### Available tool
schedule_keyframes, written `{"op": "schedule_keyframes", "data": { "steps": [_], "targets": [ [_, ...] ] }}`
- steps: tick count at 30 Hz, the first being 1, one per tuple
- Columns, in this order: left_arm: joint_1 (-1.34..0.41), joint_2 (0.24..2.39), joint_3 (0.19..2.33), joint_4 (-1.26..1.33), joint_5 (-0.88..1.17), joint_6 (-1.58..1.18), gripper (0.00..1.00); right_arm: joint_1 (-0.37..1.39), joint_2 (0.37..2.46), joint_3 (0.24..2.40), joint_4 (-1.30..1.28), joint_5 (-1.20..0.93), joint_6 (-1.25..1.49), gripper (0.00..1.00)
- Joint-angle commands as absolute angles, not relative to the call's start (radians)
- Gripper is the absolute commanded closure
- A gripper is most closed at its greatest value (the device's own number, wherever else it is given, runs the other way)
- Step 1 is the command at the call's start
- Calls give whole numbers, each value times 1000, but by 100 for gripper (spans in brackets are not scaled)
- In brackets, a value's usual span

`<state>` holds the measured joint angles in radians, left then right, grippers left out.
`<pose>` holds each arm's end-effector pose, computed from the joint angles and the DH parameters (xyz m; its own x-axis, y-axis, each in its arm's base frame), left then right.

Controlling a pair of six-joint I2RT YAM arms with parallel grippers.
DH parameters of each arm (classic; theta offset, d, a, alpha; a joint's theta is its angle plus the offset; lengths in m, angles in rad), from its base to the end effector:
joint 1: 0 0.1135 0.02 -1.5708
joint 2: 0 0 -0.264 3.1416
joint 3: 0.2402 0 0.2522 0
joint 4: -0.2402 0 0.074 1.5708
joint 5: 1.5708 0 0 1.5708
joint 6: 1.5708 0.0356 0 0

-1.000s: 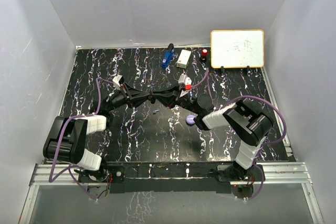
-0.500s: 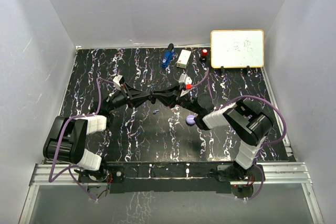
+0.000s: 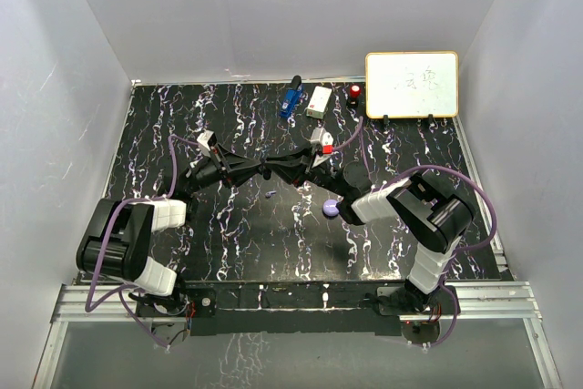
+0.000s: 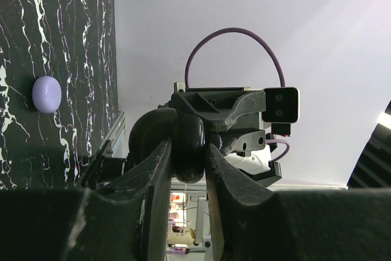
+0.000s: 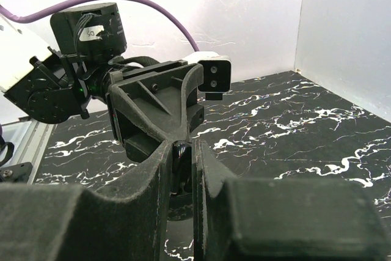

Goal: Insert the wireless bluetooth earbuds into the charging case
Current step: Place the earbud in the charging case.

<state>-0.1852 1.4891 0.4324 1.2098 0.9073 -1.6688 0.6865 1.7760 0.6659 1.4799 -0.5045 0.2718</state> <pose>0.2562 -0.0765 0.2075 -0.8892 -0.4570 -0.0229 0.0632 -0.0732 -0.9953 0.2478 0.2253 0.2172 0.0267 0.3258 -0.9451 -0.9453 0.3156 0.0820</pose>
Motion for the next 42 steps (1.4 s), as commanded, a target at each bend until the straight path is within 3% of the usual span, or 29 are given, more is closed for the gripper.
{"op": "schedule_keyframes", "data": {
  "steps": [1, 42],
  "targets": [
    [-193, 1491, 462, 1280, 905, -1692, 100, 685, 1784, 703, 1816, -522, 280, 100],
    [-193, 1621, 436, 1580, 846, -1920, 100, 684, 1748, 713, 1817, -495, 152, 100]
  ]
}}
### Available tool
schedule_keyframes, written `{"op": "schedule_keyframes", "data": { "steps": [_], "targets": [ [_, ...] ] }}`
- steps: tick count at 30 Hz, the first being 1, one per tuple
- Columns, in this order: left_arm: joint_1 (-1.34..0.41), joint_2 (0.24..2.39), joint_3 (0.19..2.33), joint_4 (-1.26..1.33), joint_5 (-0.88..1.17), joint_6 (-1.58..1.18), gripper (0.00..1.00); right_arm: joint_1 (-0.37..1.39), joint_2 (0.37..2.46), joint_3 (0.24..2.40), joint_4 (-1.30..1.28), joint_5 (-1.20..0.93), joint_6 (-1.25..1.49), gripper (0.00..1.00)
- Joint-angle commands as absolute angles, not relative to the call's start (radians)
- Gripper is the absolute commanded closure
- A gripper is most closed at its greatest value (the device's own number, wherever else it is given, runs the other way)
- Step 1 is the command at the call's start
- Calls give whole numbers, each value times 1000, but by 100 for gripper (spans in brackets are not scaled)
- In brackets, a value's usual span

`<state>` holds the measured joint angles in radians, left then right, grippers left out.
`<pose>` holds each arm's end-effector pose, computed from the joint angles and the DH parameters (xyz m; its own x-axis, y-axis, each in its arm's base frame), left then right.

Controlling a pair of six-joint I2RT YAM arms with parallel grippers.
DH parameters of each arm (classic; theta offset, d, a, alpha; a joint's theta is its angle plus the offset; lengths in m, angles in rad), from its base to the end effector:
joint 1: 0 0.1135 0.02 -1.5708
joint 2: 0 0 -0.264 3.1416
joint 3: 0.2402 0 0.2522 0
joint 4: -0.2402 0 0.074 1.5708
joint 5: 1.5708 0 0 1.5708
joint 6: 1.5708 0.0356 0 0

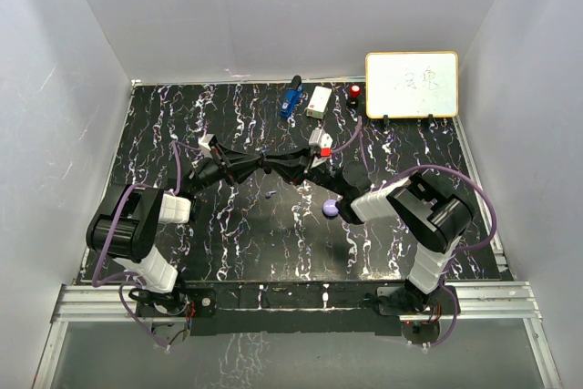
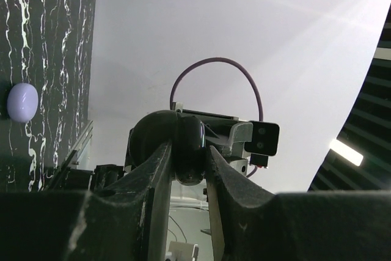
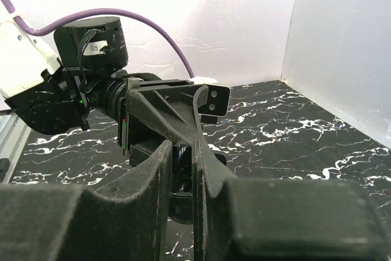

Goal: Insert the wireless bluetooth earbuds into the charging case
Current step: Place the earbud in the charging case.

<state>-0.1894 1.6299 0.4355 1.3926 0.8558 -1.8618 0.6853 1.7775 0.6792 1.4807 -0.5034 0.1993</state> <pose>0.2669 -0.0785 0.1904 -0.8702 -0.4727 0.1389 -0.0588 -0.1803 -0.9819 0.2498 0.2264 0.2203 0.1048 0.3097 -0.9450 -0.9403 0.3404 0.0072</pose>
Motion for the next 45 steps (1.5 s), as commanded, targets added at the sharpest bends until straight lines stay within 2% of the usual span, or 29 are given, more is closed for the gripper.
{"op": "schedule_keyframes", "data": {
  "steps": [1, 21, 45],
  "targets": [
    [-193, 1622, 436, 1583, 845, -1926, 100, 686, 1748, 717, 1817, -494, 148, 100],
    [-193, 1642, 427, 1689, 861, -2021, 100, 664, 1774, 773, 1818, -524, 139, 100],
    [-193, 1600, 453, 1664, 859, -2036, 100, 662, 1805, 772, 1817, -547, 146, 100]
  ]
}}
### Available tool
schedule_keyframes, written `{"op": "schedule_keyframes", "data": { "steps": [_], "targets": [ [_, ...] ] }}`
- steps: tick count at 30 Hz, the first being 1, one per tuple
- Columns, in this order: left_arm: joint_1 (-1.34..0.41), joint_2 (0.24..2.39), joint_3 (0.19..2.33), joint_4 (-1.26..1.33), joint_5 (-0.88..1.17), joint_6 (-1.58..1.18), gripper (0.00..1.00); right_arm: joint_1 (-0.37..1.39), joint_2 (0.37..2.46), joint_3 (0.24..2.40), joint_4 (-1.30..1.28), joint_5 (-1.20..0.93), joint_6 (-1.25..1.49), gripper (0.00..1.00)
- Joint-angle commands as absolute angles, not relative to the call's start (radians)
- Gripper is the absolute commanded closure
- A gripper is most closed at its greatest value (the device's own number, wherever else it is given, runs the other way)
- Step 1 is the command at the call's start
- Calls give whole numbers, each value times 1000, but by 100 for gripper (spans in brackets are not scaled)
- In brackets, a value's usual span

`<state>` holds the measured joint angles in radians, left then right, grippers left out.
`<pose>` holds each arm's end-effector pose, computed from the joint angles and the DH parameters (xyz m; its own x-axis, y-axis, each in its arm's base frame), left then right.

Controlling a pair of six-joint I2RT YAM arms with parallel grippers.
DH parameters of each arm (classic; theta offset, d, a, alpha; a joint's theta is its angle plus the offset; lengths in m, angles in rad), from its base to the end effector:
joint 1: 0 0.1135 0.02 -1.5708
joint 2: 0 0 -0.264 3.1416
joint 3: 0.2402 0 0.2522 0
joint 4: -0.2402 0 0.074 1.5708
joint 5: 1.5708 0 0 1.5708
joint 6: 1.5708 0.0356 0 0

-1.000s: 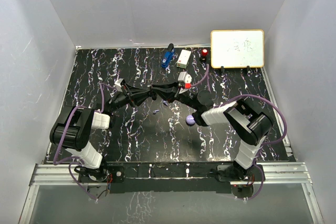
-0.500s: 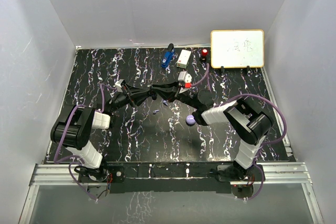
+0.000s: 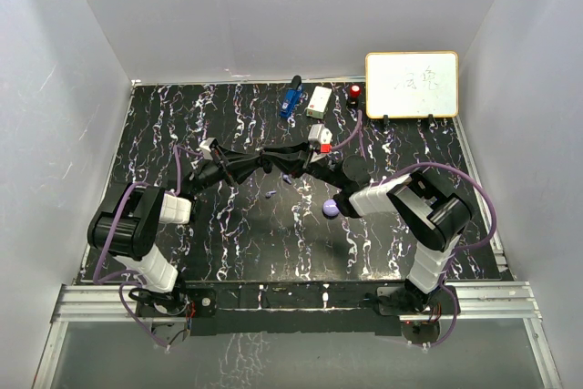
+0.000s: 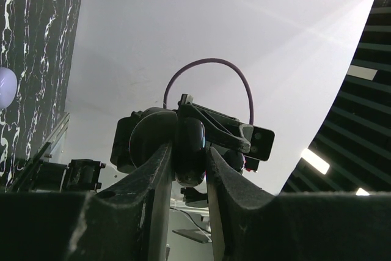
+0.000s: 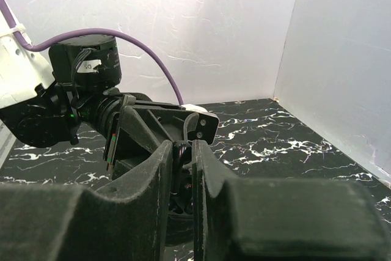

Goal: Insert the wireless bluetooth earbuds into the charging case
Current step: Place the earbud in the charging case.

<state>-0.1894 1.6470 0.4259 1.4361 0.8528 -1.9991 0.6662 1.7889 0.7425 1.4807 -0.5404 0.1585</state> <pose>0.2656 -0.0782 0.1879 -0.8571 -0.4450 0.2596 -0.1610 -0.2474 -0.9555 0.2611 0.2286 0.2332 0.1851 0.3177 -0.9300 -0.9378 0.3398 -0.0706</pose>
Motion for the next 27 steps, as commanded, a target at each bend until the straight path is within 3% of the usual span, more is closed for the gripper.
{"op": "schedule_keyframes", "data": {
  "steps": [1, 27],
  "targets": [
    [-193, 1596, 455, 1661, 859, -2036, 100, 662, 1805, 772, 1817, -547, 146, 100],
    [-193, 1565, 455, 1645, 855, -2040, 100, 659, 1813, 767, 1817, -550, 144, 100]
  ]
}}
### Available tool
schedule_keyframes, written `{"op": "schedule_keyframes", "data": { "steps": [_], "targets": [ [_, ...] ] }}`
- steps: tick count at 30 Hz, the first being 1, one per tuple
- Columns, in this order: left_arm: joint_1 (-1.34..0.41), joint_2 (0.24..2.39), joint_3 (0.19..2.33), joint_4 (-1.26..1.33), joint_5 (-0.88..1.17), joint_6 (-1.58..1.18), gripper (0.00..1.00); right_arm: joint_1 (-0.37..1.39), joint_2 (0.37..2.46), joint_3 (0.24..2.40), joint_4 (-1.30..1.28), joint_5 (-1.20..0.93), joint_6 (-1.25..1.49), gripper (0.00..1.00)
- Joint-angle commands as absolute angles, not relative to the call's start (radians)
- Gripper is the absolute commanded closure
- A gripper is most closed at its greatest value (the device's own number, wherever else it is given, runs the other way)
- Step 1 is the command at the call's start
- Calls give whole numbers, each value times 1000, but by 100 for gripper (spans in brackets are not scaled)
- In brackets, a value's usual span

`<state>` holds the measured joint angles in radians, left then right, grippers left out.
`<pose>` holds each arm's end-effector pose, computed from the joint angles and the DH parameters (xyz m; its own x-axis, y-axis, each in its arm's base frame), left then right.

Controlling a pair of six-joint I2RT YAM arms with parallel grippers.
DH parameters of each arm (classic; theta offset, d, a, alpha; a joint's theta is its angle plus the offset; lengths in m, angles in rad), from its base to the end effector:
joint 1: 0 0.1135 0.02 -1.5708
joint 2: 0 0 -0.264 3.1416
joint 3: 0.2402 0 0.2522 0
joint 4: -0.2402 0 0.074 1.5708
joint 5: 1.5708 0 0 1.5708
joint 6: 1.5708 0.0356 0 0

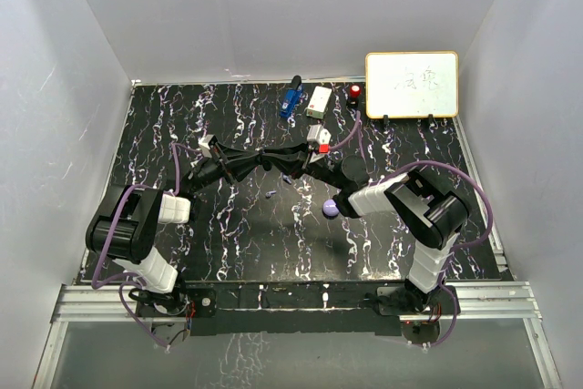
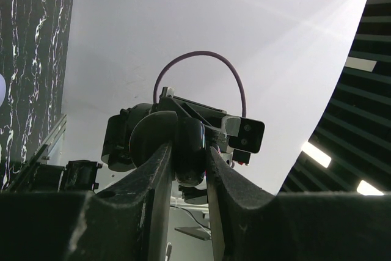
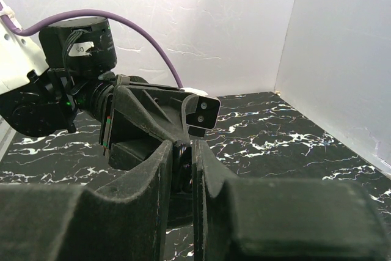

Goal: Insert the wireless bluetooth earbuds into the charging case
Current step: Place the earbud in the charging case.

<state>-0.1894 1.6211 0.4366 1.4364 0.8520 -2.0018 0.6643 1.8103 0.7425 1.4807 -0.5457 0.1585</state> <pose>0.2655 -0.0782 0.1971 -0.8653 -0.4433 0.2342 -0.1284 -0.2555 -0.9582 0.2633 0.2297 0.2262 0.1697 0.3043 -0.9374 -0.9398 0.3361 -0.0611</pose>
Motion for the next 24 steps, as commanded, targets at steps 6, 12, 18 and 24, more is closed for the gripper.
{"op": "schedule_keyframes", "data": {
  "steps": [6, 12, 18, 24],
  "targets": [
    [-192, 1570, 461, 1656, 850, -2047, 100, 659, 1802, 754, 1817, -555, 143, 100],
    [-192, 1570, 464, 1655, 846, -2047, 100, 658, 1788, 736, 1818, -556, 139, 100],
    [-193, 1573, 467, 1657, 839, -2048, 100, 658, 1774, 720, 1817, -554, 139, 100],
    [-192, 1580, 473, 1658, 836, -2049, 100, 658, 1761, 712, 1817, -550, 145, 100]
  ]
}}
